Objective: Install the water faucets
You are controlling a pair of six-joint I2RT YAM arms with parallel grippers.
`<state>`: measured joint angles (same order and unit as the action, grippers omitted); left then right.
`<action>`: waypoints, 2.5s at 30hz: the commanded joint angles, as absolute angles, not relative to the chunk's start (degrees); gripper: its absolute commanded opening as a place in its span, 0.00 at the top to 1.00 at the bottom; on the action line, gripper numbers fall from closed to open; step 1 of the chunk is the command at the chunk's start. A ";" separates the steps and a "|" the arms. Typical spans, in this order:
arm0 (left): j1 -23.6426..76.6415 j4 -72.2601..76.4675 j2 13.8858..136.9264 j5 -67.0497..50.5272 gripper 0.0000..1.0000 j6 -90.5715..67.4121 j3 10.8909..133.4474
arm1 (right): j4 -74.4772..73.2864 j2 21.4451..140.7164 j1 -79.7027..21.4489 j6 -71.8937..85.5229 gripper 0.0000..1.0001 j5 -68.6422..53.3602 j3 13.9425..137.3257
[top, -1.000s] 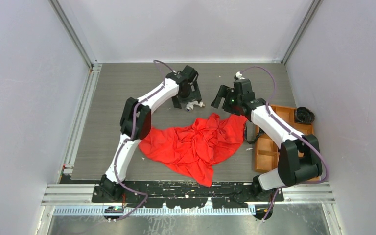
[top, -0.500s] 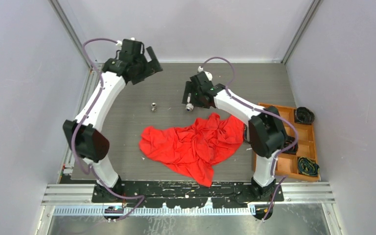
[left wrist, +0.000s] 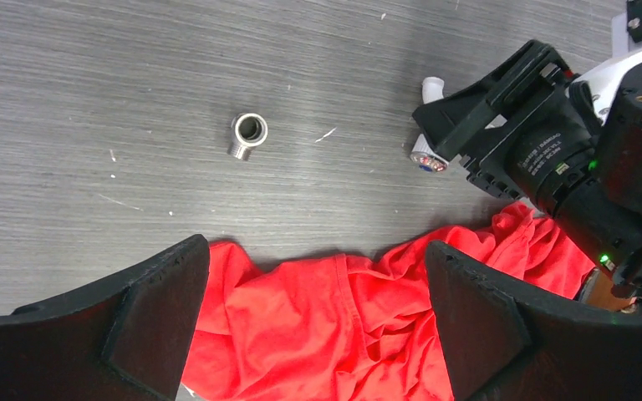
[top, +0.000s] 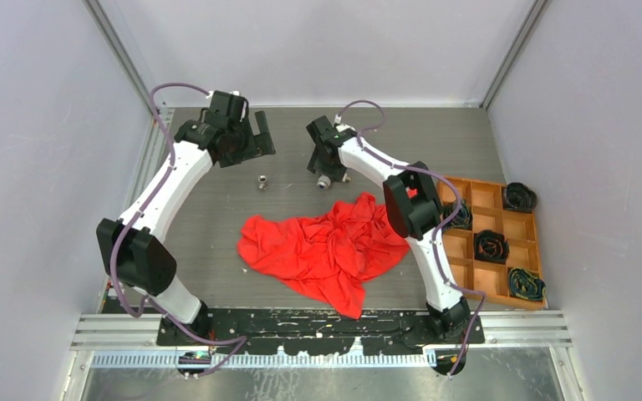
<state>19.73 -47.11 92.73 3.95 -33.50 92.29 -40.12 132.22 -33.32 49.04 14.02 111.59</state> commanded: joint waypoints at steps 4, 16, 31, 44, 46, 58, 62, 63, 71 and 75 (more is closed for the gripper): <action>16.46 -45.79 88.68 2.13 0.01 -31.64 92.11 | -42.38 131.92 -34.81 47.61 0.60 16.09 113.71; 12.77 -46.84 87.09 0.31 0.01 -30.84 90.89 | -33.10 123.57 -35.59 -10.91 0.72 -5.72 98.83; 12.09 -45.97 87.93 -4.47 0.01 -32.83 90.71 | -23.79 107.17 -28.73 26.63 0.02 1.50 87.82; 12.10 -46.02 87.49 -3.30 0.01 -32.30 89.65 | -14.55 107.26 -36.78 52.12 0.60 -2.16 79.59; 12.13 -46.05 87.19 -3.08 0.01 -32.26 89.58 | -16.41 109.23 -36.82 53.16 0.61 -1.01 81.64; 12.04 -45.79 86.54 -2.87 0.01 -32.43 89.06 | -20.27 114.46 -33.47 56.21 0.49 4.75 82.56; 12.04 -45.62 86.47 -3.18 0.01 -32.53 88.99 | -20.33 115.94 -30.57 54.60 0.48 7.41 83.49; 12.05 -45.53 86.47 -3.36 0.01 -32.52 89.09 | -20.68 116.41 -29.68 53.87 0.48 8.22 84.38; 12.04 -45.64 86.34 -3.05 0.01 -32.17 89.61 | -23.78 119.93 -27.69 46.29 0.35 10.31 90.97; 12.00 -45.64 86.65 -3.96 0.01 -32.69 89.26 | -25.71 122.25 -28.40 43.20 0.33 11.24 93.41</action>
<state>12.36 -47.16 88.84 -3.11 -32.56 88.95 -23.83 121.16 -26.74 47.35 9.02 89.71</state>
